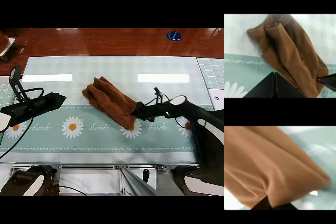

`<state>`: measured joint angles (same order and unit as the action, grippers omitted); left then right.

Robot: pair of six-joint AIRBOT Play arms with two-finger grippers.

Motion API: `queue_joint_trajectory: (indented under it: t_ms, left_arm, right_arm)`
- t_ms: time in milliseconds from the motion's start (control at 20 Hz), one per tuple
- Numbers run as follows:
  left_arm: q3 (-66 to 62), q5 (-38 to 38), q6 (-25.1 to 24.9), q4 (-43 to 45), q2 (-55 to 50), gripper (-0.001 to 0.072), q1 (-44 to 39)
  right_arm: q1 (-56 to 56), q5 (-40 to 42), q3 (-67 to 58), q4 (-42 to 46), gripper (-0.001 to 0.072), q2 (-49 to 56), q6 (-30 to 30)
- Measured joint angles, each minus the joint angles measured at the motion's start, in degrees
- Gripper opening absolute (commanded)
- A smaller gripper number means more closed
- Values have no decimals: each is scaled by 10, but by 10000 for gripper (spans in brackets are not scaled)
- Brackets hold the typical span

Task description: Fold the shirts.

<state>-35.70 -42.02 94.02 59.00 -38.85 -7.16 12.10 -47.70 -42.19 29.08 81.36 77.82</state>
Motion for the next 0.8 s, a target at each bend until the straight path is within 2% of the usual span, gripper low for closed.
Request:
queue_joint_trajectory:
  t_ms: [250, 550, 800]
  left_arm:
    - [0, 0, -2, -1, 0, 27, 0]
    - [0, 0, -2, -1, 0, 27, 0]
    - [0, 0, -3, -1, 0, 27, 0]
  right_arm:
    - [19, -55, -118, 25, 19, 17, -23]
    - [-1, -183, -361, 143, 19, -25, 23]
    - [-78, -314, -542, 211, 19, -58, 69]
